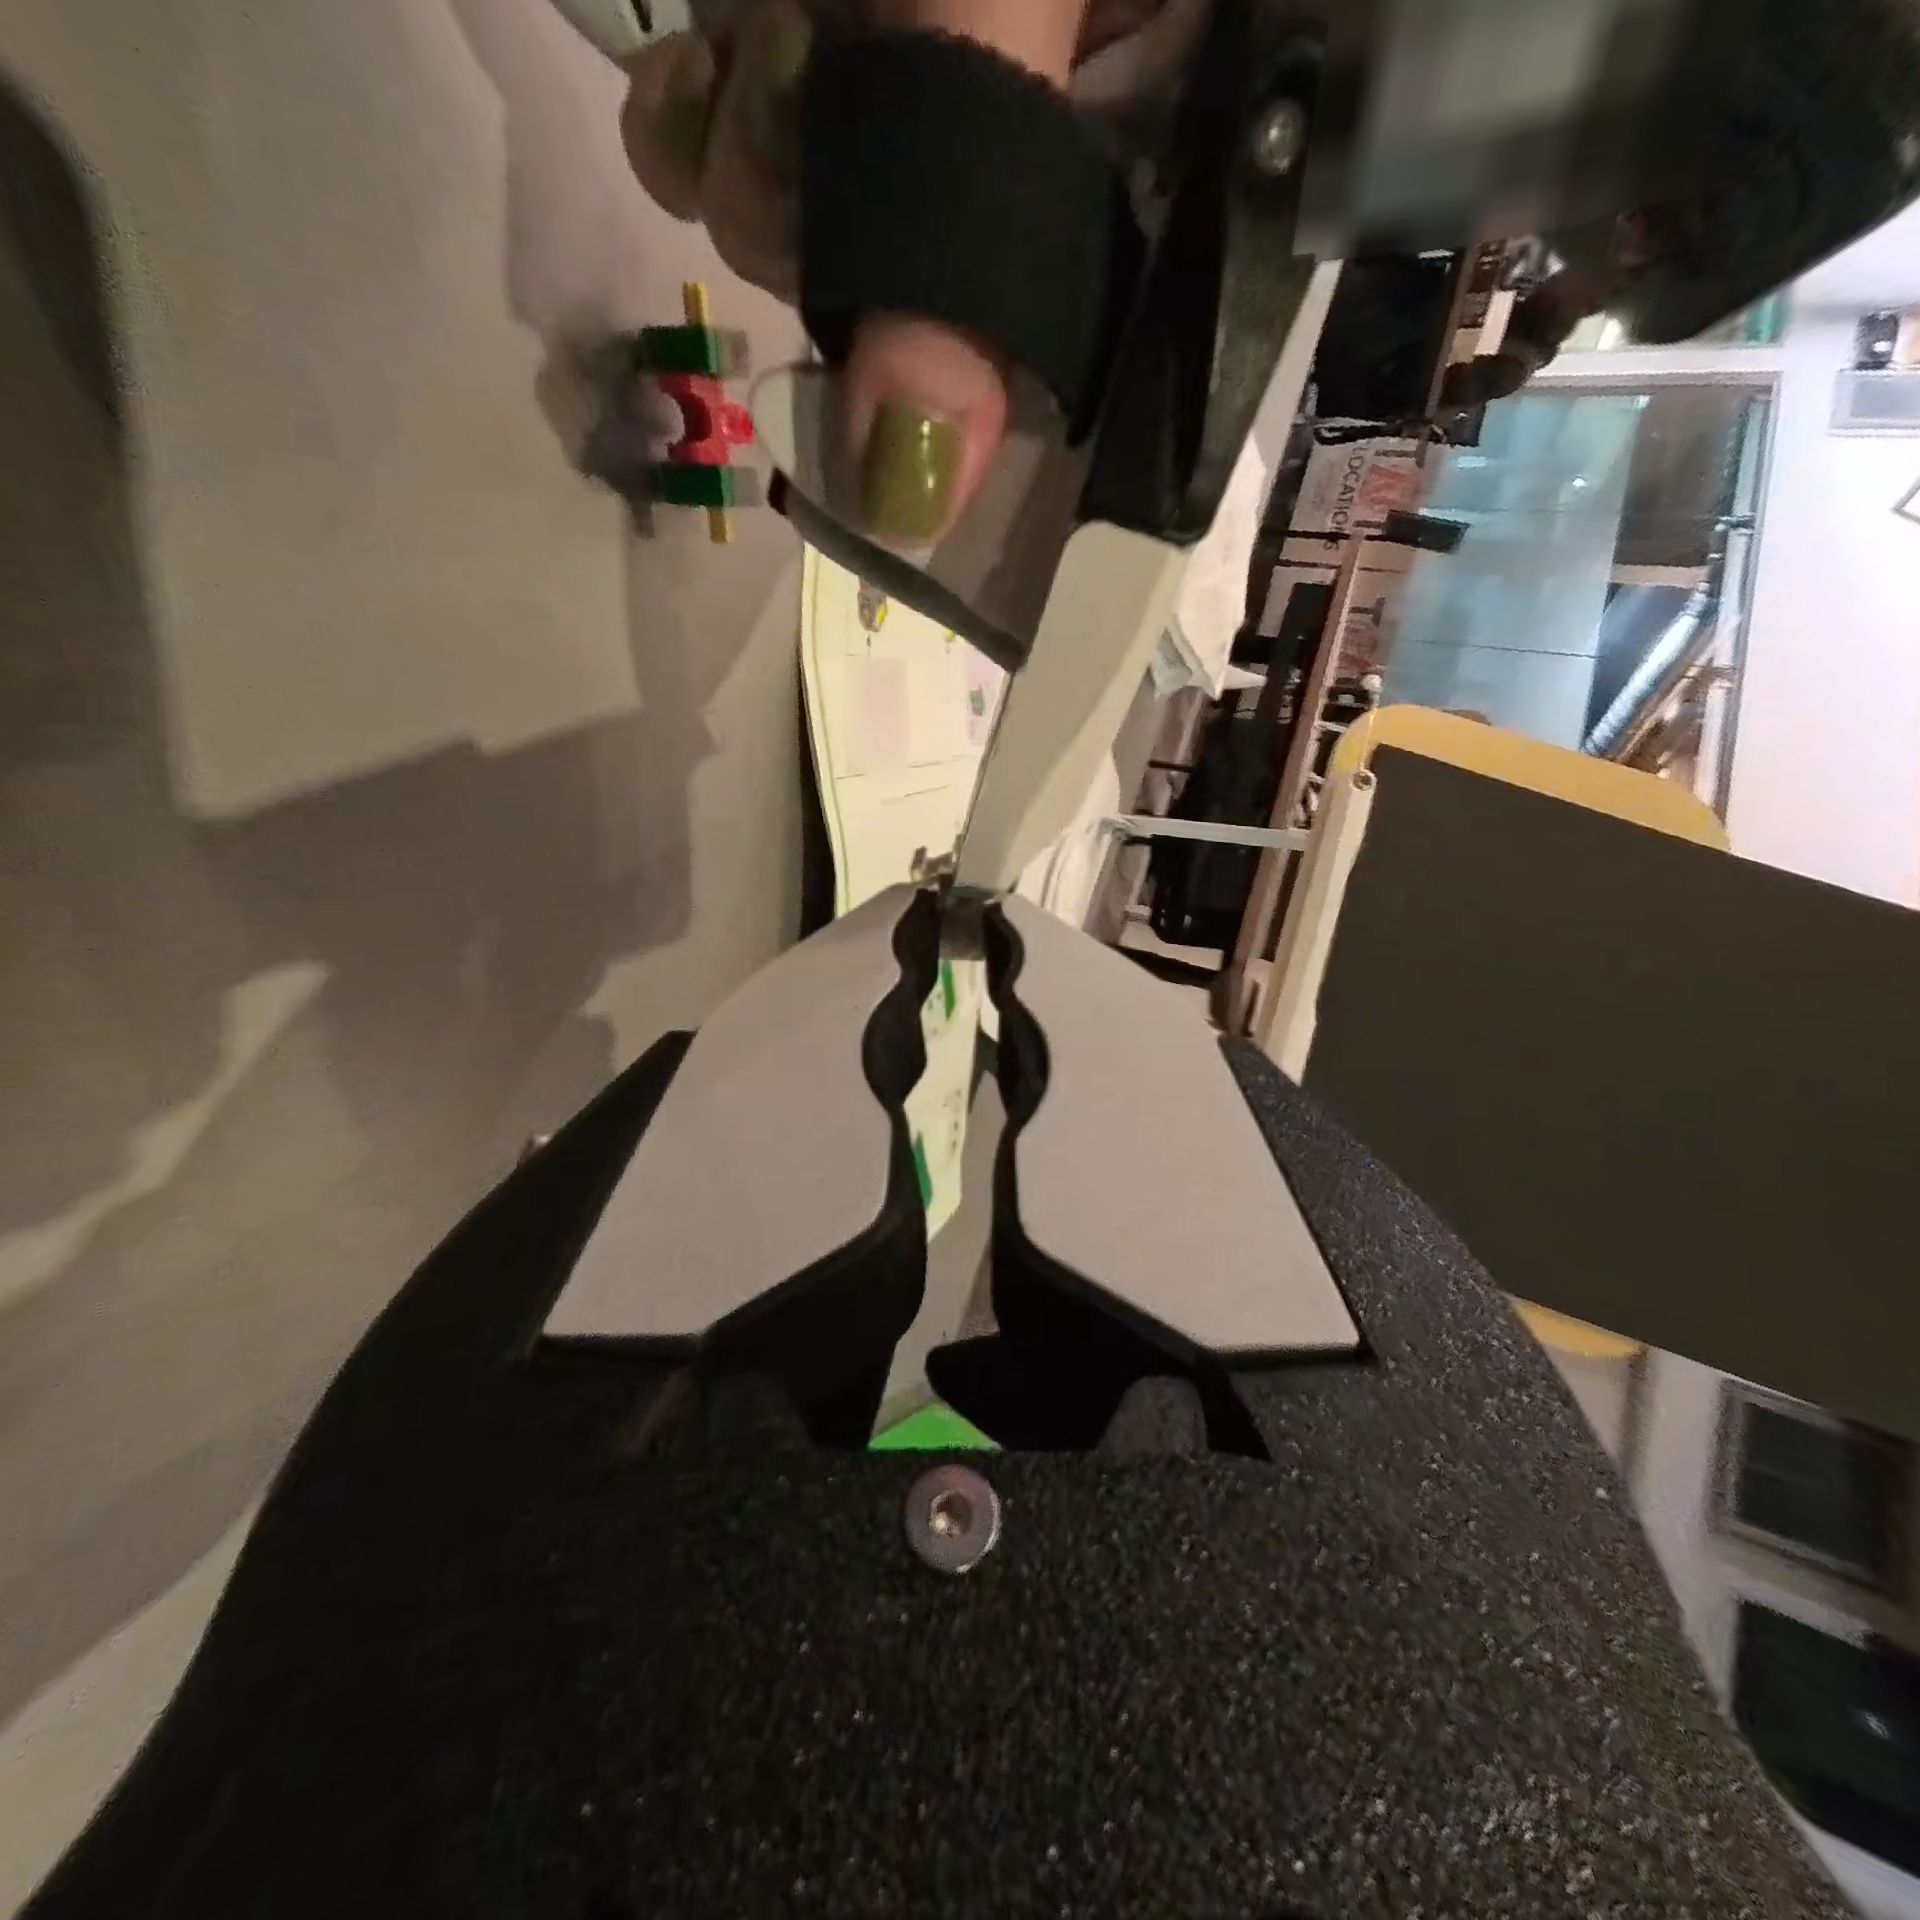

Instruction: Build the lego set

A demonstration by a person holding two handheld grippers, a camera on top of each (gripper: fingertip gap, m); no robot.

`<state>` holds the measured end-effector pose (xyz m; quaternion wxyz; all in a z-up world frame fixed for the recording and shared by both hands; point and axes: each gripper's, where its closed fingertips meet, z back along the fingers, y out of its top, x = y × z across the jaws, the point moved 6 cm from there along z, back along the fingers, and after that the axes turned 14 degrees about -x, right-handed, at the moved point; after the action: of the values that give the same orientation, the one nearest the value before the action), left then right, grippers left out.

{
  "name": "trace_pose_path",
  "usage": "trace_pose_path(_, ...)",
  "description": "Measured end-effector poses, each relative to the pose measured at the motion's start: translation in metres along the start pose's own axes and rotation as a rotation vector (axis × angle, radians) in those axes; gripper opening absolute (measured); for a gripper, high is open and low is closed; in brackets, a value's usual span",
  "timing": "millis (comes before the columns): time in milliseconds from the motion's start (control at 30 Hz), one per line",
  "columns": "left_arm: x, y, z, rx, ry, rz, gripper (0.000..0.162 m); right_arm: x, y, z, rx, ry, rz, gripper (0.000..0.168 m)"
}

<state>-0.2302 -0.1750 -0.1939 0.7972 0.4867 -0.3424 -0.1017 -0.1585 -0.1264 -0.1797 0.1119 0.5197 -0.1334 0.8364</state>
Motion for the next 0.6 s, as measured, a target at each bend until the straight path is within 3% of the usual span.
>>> trace_pose_path(67,0.000,0.000,0.001,0.006,-0.021,-0.011,0.005,0.002,0.000,0.002,0.017,0.053,-0.036,0.009)
trace_pose_path(133,-0.005,0.000,0.004,0.004,0.025,-0.039,0.017,0.001,-0.007,-0.001,0.003,0.169,-0.073,0.008)
trace_pose_path(267,-0.024,0.001,0.019,-0.015,0.297,-0.168,0.030,-0.028,-0.032,-0.011,-0.070,0.738,-0.255,0.008)
trace_pose_path(367,-0.027,0.005,0.028,0.030,0.324,-0.182,0.033,-0.049,-0.049,-0.015,-0.170,1.021,-0.354,0.008)
trace_pose_path(600,-0.027,0.005,0.029,-0.004,0.438,-0.271,0.030,-0.070,-0.057,-0.021,-0.262,1.119,-0.334,0.008)
